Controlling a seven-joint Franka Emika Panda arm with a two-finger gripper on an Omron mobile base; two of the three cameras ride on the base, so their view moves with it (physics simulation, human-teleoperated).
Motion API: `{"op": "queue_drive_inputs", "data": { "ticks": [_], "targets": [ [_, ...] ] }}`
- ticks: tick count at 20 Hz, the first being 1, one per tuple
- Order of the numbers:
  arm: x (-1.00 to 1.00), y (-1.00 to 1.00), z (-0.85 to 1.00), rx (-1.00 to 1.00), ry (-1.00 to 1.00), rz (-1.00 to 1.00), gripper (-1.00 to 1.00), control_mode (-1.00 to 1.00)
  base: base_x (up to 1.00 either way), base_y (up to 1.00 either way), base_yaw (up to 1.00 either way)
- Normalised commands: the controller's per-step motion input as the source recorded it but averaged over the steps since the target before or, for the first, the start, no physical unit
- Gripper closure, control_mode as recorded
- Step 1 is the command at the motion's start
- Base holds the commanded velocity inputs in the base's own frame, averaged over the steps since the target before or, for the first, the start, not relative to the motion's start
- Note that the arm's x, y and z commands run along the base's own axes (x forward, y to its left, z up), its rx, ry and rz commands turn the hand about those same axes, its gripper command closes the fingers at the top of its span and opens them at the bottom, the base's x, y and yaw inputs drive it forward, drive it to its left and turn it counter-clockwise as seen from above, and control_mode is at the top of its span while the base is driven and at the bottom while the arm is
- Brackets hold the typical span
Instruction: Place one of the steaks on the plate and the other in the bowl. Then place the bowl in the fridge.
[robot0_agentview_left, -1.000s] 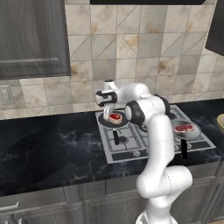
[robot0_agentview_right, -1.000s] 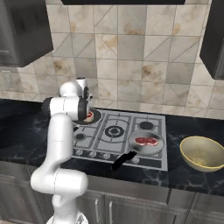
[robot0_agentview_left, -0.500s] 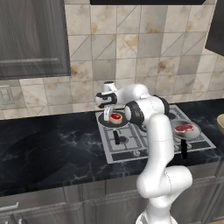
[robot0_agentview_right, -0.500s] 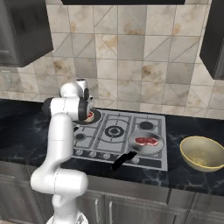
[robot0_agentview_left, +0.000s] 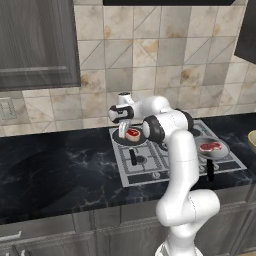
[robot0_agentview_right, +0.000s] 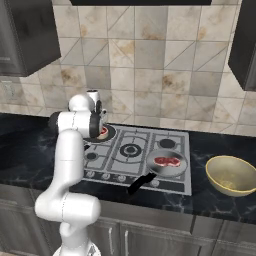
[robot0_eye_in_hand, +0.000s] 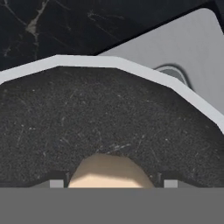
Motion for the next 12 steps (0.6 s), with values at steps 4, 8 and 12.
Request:
{"op": "queue_drive_inputs", "data": {
  "ticks": [4,8,12],
  "targets": [
    [-0.52,0.02,0.67,-0.02,0.0,-0.02,1.0,-1.0,0.0,0.0,0.0],
    [-1.0,-0.28,0.68,0.03,0.0,-0.15,1.0,-1.0,0.0,0.0,0.0],
    [-1.0,-0.65,0.26,0.01,-0.04,-0.3,1.0,-1.0,0.0,0.0,0.0]
  ]
}}
